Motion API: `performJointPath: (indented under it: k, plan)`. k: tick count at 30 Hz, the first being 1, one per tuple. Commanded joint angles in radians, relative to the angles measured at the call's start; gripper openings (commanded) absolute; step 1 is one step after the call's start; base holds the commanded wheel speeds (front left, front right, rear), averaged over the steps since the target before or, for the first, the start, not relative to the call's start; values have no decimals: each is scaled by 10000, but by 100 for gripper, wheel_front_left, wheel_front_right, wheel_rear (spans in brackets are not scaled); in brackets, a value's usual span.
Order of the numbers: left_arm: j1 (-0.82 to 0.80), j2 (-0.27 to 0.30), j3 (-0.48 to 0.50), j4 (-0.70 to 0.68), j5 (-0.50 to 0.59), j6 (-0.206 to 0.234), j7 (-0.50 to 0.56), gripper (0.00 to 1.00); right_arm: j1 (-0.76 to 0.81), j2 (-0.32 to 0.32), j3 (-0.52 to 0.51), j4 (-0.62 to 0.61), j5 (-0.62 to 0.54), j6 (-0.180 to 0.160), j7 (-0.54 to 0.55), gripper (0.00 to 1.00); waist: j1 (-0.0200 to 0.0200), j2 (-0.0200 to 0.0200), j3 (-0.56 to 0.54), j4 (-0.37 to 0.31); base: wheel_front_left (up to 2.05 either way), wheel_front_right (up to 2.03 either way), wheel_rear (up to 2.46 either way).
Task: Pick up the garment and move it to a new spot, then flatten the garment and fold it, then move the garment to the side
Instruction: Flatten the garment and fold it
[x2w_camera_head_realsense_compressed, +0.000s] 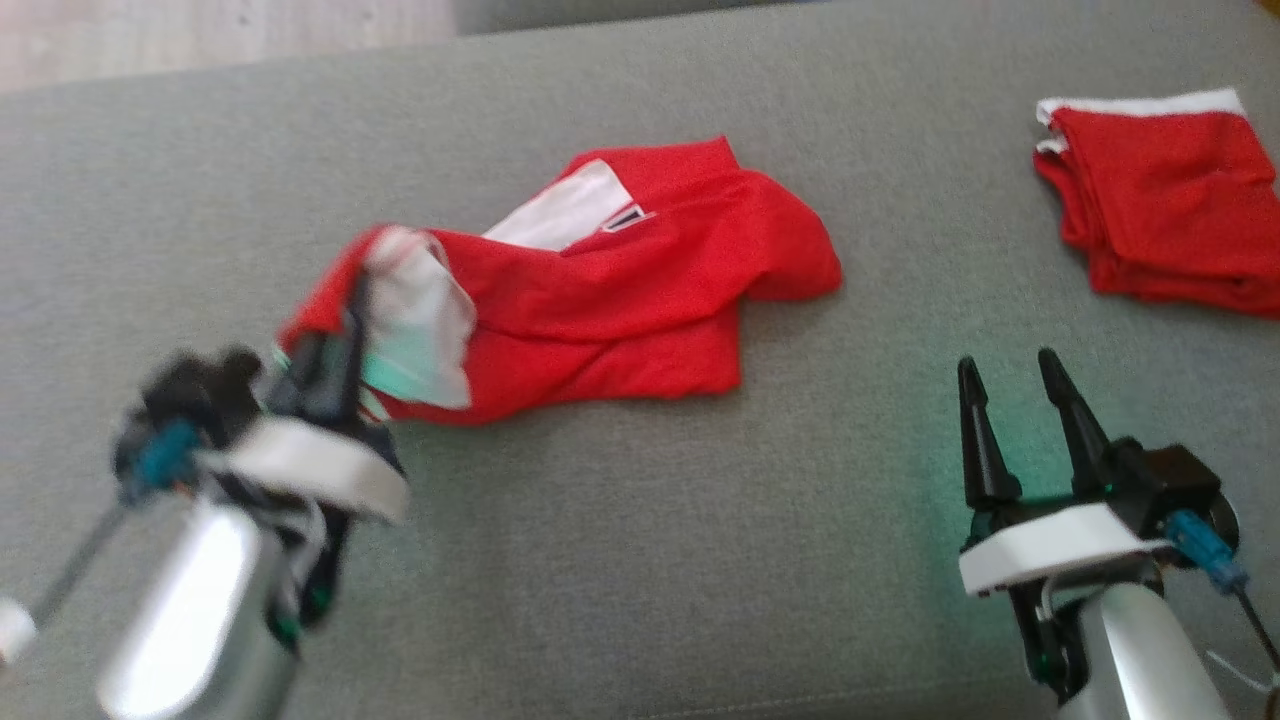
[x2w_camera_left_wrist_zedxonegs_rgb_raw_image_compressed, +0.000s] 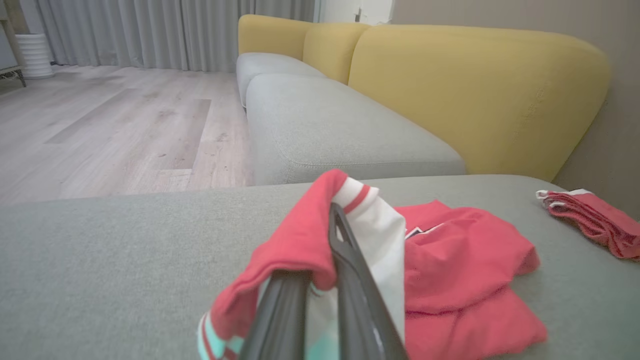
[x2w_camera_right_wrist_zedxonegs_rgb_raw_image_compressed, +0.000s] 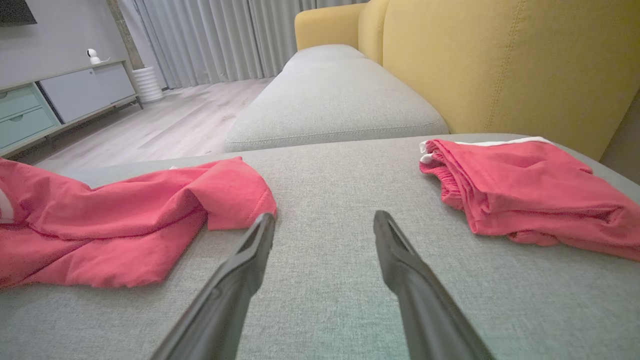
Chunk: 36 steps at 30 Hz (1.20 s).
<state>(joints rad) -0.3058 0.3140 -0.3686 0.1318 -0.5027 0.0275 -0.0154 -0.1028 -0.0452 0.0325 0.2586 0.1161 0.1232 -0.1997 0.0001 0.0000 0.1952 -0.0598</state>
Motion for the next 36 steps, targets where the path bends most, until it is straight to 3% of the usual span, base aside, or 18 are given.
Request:
performJointPath:
  k: [1,6,7,8,9,10,18,26,36]
  plan:
    - [-1021,361,562,187,-43,-112,71,0,-376,-51,263,-301,73,75,-139,100,-1,0,299,-247,0,0,0]
    - [-2409,635,810,2315,-116,-333,260,0,-635,-51,302,-332,77,75,-228,100,-1,0,756,-622,0,0,0]
    - [-2645,680,827,2662,-101,-371,264,39,-671,-51,296,-328,81,75,-248,100,-1,0,816,-668,0,0,0]
    - [-2871,723,852,2975,-83,-400,228,91,-707,-51,289,-323,86,75,-269,100,-1,0,870,-707,0,0,0]
    - [-2871,723,852,2975,-83,-400,228,91,-707,-51,289,-323,86,75,-269,100,-1,0,870,-707,0,0,0]
    - [-3079,746,885,3260,-93,-440,185,100,-739,-51,288,-316,90,75,-288,100,-1,0,912,-740,0,0,0]
    - [-3929,858,1084,4004,-166,-699,-550,100,-763,-51,154,-145,115,75,-404,100,-1,0,686,-559,0,0,0]
    - [-2821,643,402,3205,104,-808,-770,100,-589,-51,128,-26,107,75,-437,100,-1,0,181,-92,0,0,0]
    - [-2074,-323,-633,3759,588,-249,-576,100,-636,-51,233,-273,3,75,-275,100,-1,0,464,-108,0,0,0]
